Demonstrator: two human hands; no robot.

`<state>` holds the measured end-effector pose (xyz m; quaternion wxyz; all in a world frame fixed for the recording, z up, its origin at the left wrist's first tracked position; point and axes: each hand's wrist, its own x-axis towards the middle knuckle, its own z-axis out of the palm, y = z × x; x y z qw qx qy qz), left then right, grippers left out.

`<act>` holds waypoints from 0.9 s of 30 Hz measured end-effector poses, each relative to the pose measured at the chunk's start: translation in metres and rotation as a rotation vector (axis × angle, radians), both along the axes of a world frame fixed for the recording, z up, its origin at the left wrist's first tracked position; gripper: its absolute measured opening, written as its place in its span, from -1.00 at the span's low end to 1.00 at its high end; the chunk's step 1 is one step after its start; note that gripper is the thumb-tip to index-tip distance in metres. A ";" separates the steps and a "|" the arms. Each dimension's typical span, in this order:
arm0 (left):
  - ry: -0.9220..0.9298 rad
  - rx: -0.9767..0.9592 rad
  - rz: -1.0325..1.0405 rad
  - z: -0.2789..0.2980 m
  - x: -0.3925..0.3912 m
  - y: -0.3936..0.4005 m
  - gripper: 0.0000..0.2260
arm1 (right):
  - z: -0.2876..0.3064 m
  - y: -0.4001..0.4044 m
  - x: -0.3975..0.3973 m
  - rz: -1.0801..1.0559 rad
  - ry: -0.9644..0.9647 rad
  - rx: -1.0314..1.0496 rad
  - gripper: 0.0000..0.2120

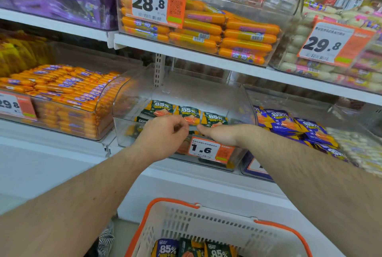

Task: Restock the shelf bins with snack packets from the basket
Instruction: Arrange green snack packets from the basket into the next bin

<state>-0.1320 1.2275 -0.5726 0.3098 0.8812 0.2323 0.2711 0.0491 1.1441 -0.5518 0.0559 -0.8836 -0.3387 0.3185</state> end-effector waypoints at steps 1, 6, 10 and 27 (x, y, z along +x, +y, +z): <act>0.011 0.070 0.027 -0.003 0.001 0.000 -0.88 | -0.001 0.001 0.001 0.000 -0.012 0.000 -0.09; -0.187 0.576 0.099 -0.002 0.005 -0.020 -0.84 | 0.008 -0.007 -0.015 0.117 -0.249 0.073 -0.42; 0.207 0.310 -0.073 -0.011 0.006 -0.055 -0.89 | -0.011 -0.037 -0.033 0.270 -0.935 0.701 -0.78; 1.185 0.217 -0.653 -0.085 0.037 -0.065 -0.70 | -0.309 -0.193 -0.055 0.314 -0.145 -0.225 -0.19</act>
